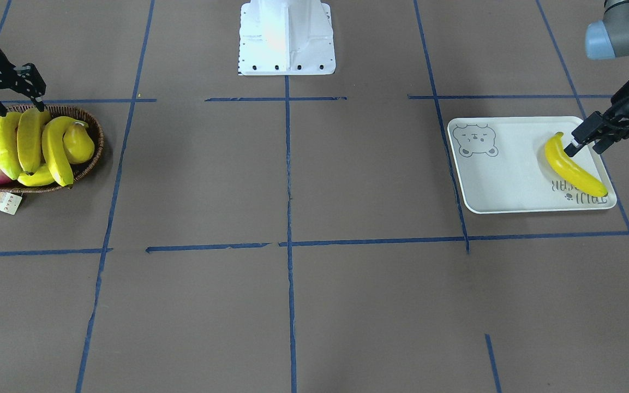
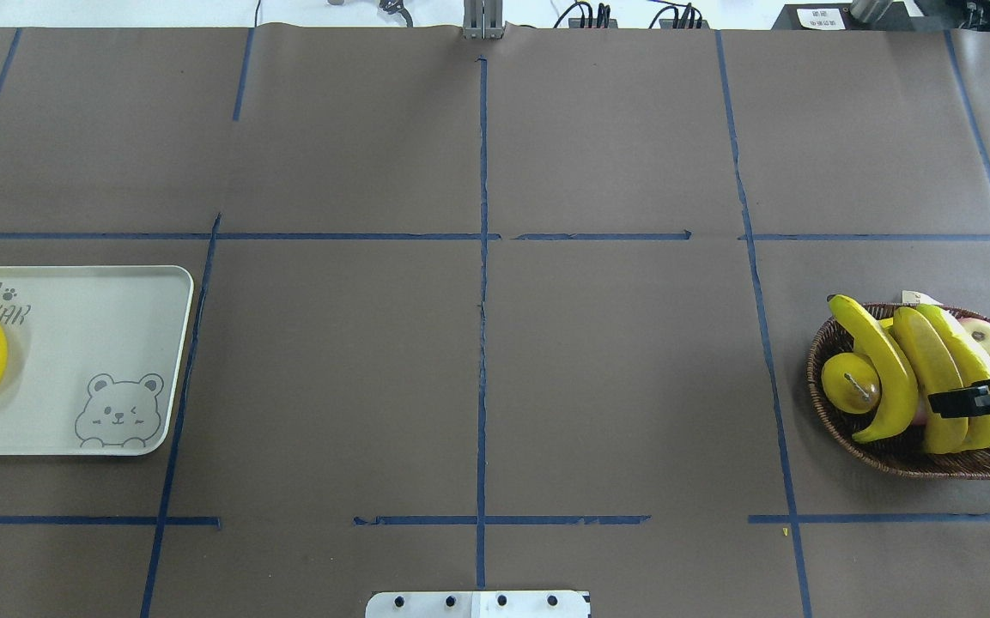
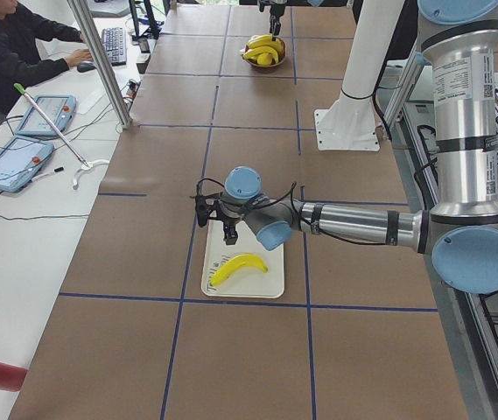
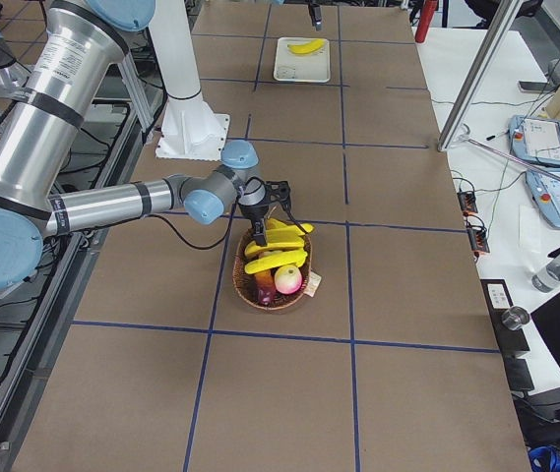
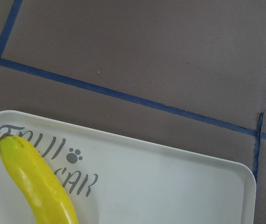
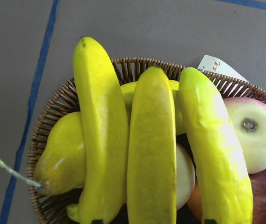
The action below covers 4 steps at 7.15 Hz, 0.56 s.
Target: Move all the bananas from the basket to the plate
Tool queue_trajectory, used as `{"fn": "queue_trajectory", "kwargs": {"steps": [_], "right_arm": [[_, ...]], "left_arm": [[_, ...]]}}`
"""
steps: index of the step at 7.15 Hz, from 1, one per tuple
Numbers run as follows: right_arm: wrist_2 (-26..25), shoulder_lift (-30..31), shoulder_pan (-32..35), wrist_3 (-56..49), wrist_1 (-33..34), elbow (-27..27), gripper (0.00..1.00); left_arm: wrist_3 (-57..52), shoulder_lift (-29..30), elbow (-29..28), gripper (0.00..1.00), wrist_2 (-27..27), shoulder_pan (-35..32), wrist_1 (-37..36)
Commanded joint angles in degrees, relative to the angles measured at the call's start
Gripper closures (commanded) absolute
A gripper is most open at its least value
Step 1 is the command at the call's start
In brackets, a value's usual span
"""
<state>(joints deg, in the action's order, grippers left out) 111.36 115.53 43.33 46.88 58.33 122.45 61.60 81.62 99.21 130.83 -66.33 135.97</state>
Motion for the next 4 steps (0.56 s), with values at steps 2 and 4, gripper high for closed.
{"fn": "queue_trajectory", "kwargs": {"steps": [2, 4], "right_arm": [[-0.62, -0.83, -1.49, -0.03, 0.03, -1.95, 0.29], [-0.61, -1.09, -1.67, 0.06, 0.03, -2.74, 0.34]], "left_arm": [[0.01, 0.03, -0.07, 0.00, -0.04, 0.06, 0.00], [0.01, 0.03, -0.16, 0.00, 0.04, 0.15, 0.00]]}}
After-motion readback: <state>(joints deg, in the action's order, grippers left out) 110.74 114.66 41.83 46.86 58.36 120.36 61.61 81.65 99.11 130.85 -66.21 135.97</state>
